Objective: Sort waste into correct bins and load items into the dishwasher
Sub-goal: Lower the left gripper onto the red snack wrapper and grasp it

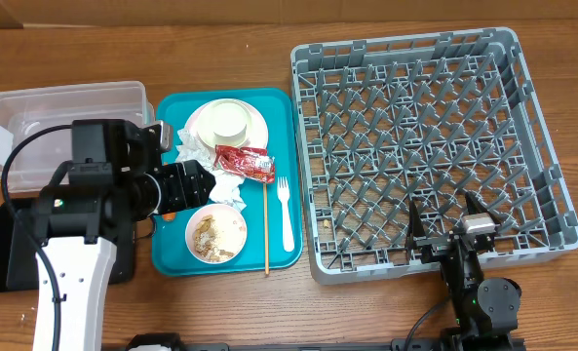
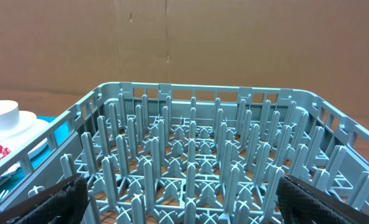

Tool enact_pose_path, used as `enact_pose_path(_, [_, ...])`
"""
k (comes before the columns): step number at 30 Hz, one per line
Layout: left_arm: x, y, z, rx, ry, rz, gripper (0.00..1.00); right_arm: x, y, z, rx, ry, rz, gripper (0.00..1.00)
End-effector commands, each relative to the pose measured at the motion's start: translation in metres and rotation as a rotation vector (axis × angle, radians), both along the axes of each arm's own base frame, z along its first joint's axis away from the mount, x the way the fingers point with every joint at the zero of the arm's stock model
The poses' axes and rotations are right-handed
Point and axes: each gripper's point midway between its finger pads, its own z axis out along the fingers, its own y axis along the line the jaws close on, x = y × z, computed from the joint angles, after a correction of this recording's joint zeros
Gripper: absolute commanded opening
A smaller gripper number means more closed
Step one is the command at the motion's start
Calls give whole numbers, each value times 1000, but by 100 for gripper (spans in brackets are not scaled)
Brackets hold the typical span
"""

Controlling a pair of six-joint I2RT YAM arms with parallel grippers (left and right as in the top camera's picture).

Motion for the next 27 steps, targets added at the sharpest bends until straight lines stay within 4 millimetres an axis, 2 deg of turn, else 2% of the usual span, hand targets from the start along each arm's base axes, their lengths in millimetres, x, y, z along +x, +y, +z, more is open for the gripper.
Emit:
enact_pose_path(1, [9,16,-6,160,-1,79,75,0,-1,-2,-4,-2,-5,100])
enact_pose_path(5, [22,19,-10,281,-35,76,75,0,-1,-2,-4,-2,-5,100])
enact_pose_path(11, [40,-2,-33,327,-22,-42,65,0,-1,-2,-4,-2,-5,100])
enact_pose_path(17, [61,-7,-68,337,47,-55,68,0,-1,-2,-4,-2,-5,100])
enact_pose_path(27, [93,-15,-103,367,28,-148,70,0,-1,-2,-4,-2,-5,100])
